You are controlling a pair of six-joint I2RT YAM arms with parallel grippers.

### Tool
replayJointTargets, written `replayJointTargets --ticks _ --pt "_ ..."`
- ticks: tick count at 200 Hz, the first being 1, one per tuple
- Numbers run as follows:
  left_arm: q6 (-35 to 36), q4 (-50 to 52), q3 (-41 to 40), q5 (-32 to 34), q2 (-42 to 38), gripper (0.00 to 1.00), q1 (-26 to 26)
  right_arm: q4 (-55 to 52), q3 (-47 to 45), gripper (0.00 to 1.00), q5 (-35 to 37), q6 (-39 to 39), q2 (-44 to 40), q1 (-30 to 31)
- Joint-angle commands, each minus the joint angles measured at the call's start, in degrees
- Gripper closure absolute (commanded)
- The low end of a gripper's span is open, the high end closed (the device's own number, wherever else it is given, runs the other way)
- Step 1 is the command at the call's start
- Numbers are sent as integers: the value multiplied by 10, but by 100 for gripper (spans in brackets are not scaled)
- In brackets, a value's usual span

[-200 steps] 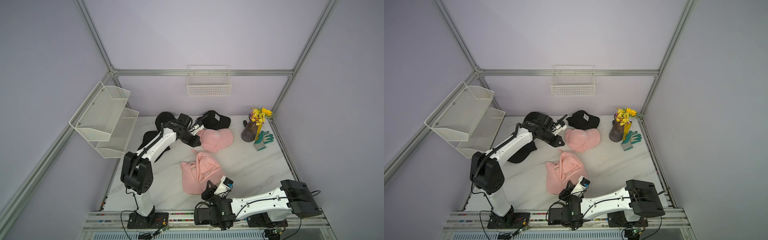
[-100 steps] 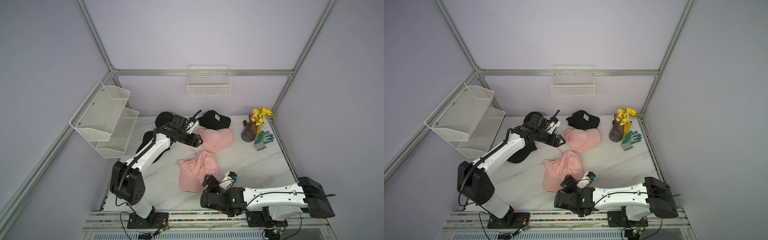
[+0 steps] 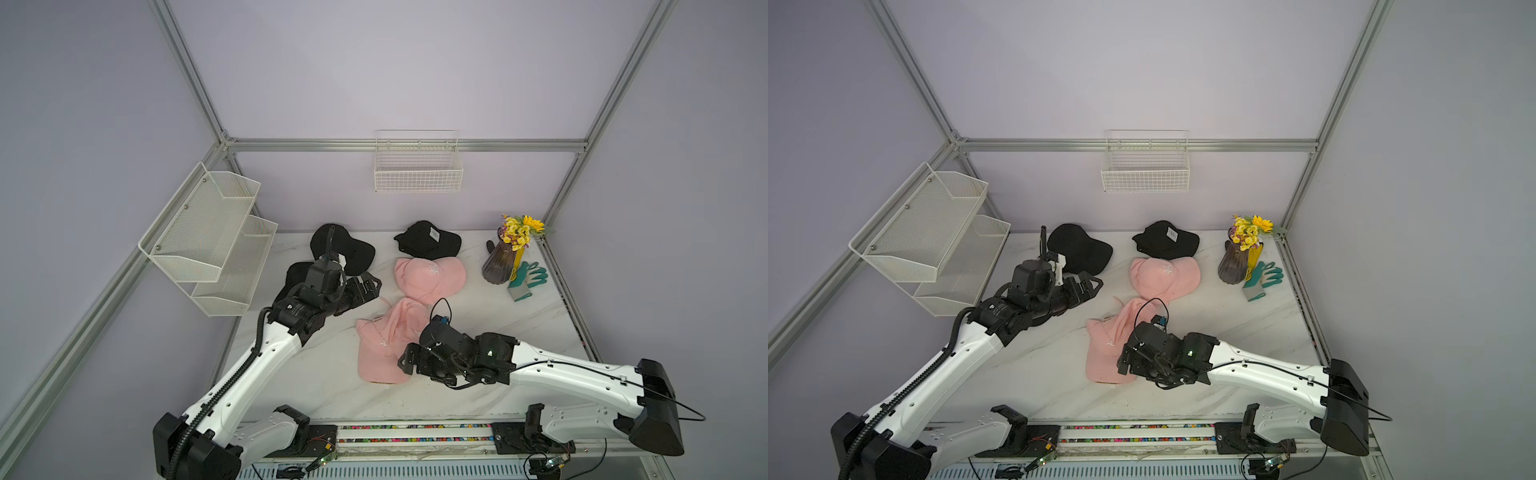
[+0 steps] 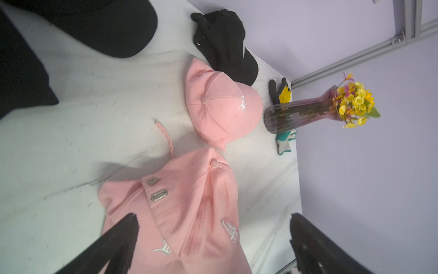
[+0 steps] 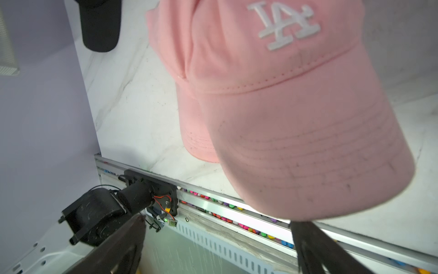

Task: Stack the baseball caps by color
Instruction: Place the baseball cap on the baseball cap.

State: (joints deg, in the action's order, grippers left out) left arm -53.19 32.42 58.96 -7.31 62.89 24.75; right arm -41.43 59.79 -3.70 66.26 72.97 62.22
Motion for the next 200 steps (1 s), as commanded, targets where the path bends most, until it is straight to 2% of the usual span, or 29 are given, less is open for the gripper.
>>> replayJointTargets --ticks 1,10,29,54,72,89,115,131,144,173,200 --pt "-122 2 -37 9 -33 0 -2 -90 58 3 -134 -149 17 -44" --pt "-137 -8 -57 2 -41 2 1 -112 83 3 -155 -182 32 -66" --pt "-139 -16 -76 28 -43 7 25 -140 135 3 -149 -239 53 -95" --pt "-114 -11 -66 95 -9 19 70 -134 182 2 -105 -295 100 -151" --pt "-80 -5 -31 156 37 27 106 -117 202 3 -46 -322 132 -200" --pt "-51 3 11 184 87 30 131 -76 197 3 -29 -335 150 -238" --pt "-27 3 49 175 151 40 151 10 144 3 -23 -324 148 -300" --pt "-6 5 63 152 185 44 159 58 109 3 -50 -317 152 -332" --pt "9 14 68 142 214 46 166 103 80 3 -98 -315 154 -350" --pt "31 33 62 148 237 47 173 172 31 3 -164 -321 176 -359" --pt "48 33 58 135 252 55 173 212 3 16 -202 -329 199 -359"
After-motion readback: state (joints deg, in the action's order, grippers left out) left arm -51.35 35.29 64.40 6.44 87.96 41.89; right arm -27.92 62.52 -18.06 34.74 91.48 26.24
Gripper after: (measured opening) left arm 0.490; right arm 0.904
